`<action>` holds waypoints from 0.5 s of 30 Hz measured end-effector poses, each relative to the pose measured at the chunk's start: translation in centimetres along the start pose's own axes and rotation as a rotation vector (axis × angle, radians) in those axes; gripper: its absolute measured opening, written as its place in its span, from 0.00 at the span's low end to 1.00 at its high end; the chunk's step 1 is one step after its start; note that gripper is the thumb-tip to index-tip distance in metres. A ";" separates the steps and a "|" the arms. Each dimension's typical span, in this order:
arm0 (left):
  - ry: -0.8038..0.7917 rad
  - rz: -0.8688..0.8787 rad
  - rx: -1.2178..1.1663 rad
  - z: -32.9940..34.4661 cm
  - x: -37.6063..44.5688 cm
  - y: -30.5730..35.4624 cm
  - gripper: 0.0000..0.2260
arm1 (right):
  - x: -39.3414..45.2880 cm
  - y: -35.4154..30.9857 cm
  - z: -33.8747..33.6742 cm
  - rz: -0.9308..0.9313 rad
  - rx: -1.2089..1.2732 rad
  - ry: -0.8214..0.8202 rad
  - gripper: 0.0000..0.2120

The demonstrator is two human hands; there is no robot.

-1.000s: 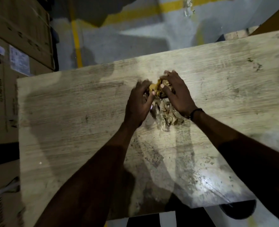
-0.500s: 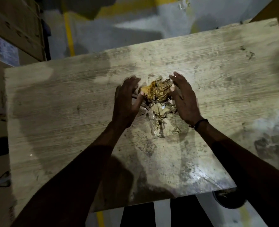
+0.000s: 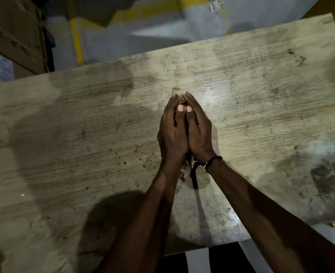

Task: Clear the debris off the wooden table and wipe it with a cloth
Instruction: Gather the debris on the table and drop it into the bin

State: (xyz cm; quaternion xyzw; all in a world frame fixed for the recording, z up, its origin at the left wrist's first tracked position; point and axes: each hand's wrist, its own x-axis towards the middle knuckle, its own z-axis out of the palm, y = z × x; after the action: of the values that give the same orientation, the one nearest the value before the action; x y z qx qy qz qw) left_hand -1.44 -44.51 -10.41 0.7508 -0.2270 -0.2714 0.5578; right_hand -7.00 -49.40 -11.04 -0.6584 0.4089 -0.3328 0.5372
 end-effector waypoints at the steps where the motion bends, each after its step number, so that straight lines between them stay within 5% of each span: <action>1: -0.009 -0.036 -0.055 0.0 -0.1 0.1 0.18 | -0.3 -0.2 0.3 0.035 0.054 0.017 0.19; 8: 0.034 -0.209 -0.347 -0.3 -1.3 1.5 0.14 | -1.7 -1.1 1.0 0.303 0.427 0.066 0.19; 15: 0.133 -0.312 -0.532 0.1 -4.2 3.3 0.12 | -3.5 -2.1 -0.9 0.407 0.519 0.072 0.15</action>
State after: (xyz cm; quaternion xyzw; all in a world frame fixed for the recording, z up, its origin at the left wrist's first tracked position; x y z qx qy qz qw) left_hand -4.76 -42.83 -6.64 0.6203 0.0068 -0.3540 0.6999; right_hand -8.96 -46.51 -8.78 -0.3919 0.4524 -0.3348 0.7278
